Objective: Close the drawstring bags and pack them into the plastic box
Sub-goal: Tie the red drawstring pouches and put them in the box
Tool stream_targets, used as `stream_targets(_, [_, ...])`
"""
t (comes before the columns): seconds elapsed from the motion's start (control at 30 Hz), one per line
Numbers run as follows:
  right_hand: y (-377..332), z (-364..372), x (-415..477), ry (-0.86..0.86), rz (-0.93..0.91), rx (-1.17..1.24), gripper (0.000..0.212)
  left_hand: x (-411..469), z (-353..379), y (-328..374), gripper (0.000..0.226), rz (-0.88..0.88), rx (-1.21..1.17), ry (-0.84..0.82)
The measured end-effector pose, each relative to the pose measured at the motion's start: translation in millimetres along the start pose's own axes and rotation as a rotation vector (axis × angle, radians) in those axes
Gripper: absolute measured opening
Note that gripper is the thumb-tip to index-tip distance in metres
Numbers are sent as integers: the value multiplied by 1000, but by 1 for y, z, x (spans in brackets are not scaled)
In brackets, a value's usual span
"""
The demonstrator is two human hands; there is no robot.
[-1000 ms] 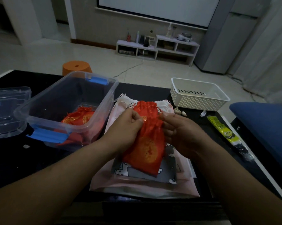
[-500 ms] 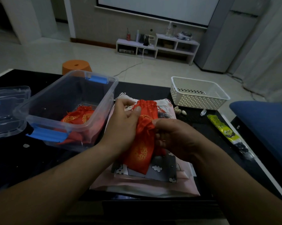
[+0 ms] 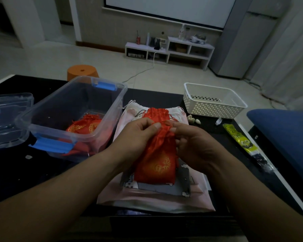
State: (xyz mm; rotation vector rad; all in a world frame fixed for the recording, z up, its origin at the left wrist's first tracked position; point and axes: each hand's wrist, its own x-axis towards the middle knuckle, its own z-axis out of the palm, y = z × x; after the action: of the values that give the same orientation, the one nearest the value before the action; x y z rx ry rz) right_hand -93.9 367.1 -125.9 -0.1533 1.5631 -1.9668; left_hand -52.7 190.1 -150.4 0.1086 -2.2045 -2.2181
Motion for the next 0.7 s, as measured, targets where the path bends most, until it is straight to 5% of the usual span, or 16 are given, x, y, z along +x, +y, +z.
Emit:
stream_targets(0.27, [2,3,1,129,66,205,37,0,1,-1,44,-69,-144,78])
stream_targets(0.7, [2,-3,9,447,-16,608,26,16,2,-13,37,-345,-568,336])
